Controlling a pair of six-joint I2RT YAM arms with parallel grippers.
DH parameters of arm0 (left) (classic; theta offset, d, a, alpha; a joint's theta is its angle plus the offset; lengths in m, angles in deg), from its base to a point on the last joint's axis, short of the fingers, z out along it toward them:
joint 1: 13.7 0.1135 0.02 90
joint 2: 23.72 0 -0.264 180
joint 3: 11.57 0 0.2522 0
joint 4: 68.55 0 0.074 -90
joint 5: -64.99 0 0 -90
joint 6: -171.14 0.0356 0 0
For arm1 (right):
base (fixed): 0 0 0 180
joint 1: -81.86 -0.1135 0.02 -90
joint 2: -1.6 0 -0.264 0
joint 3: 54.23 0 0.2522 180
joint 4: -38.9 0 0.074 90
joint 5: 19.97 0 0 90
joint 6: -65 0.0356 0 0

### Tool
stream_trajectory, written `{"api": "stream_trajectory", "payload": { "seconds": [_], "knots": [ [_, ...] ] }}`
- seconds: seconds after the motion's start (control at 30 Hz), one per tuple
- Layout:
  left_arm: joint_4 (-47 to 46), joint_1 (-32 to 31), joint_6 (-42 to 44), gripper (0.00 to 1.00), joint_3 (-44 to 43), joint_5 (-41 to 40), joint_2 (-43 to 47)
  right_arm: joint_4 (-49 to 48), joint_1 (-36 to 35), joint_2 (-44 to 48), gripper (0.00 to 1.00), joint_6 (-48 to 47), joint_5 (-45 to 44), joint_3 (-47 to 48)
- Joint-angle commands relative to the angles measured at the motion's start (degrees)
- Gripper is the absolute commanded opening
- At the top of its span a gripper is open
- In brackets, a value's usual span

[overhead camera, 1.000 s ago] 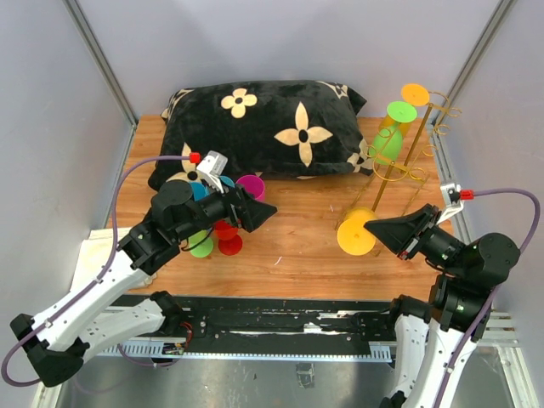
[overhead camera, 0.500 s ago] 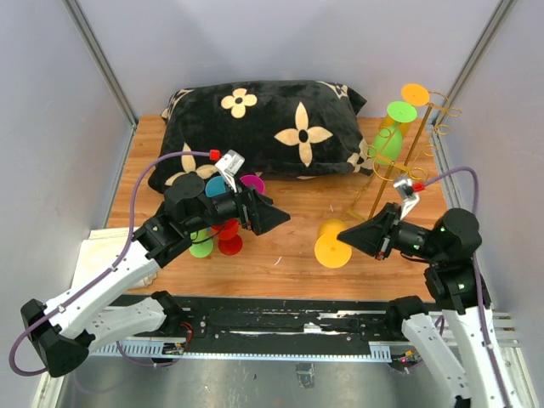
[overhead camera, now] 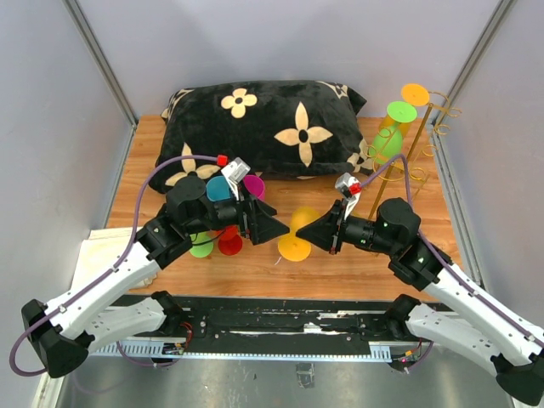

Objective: Take the wine glass off the wine glass rack
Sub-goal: Place the wine glass at the center of the board.

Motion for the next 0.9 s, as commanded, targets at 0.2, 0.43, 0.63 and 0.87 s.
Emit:
{"api": "stream_trajectory", "payload": {
  "seconds": [0.2,0.43,0.63,0.87],
  "knots": [
    [-0.7,0.4,2.0,0.84,1.5,3.3,-1.4,-16.0,-1.0,0.8,0.01,-0.2,-3.8,-3.8],
    [-2.7,0.4,1.4,0.7,2.0,4.1,-2.3,-18.0,-1.0,0.4,0.01,0.9,-3.6,-4.4],
    [-3.3,0.4,1.5,0.47,2.5,5.4,-2.4,-18.1,-1.0,0.0,0.01,0.9,-4.0,-4.5],
    [-3.5,0.4,1.8,0.1,2.3,6.5,-2.3,-17.5,-1.0,-0.3,0.01,0.5,-4.8,-4.7]
  ]
}}
